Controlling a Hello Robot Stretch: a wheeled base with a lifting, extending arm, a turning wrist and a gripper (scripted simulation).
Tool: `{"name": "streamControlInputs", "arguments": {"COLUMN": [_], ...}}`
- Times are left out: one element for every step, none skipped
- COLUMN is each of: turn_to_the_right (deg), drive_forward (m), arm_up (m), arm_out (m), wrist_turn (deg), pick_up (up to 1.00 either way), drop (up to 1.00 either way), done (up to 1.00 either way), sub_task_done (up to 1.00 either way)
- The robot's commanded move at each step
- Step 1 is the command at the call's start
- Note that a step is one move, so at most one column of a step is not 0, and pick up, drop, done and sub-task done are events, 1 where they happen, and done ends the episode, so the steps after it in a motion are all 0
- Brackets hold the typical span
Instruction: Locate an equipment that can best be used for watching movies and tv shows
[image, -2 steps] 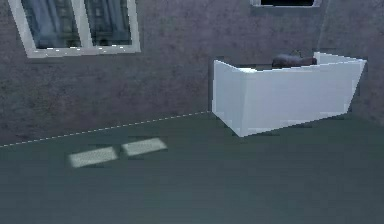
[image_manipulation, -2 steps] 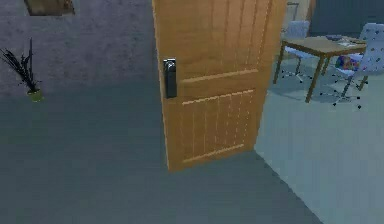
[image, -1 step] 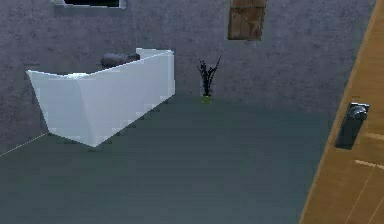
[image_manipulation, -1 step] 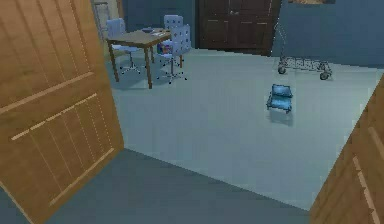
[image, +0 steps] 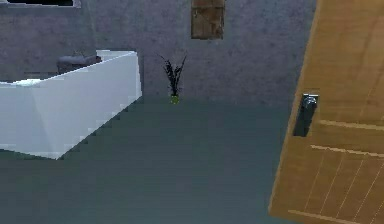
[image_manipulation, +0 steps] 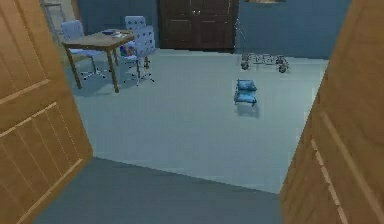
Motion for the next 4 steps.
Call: {"name": "streamControlInputs", "arguments": {"turn_to_the_right": [0.0,45.0,45.0,12.0], "drive_forward": [0.25,0.0,0.0,0.0], "arm_up": [0.0,0.0,0.0,0.0], "arm_out": [0.0,0.0,0.0,0.0], "wrist_turn": [0.0,0.0,0.0,0.0], "pick_up": [0.0,0.0,0.0,0.0], "drop": [0.0,0.0,0.0,0.0], "done": [0.0,0.0,0.0,0.0], "sub_task_done": [0.0,0.0,0.0,0.0]}}
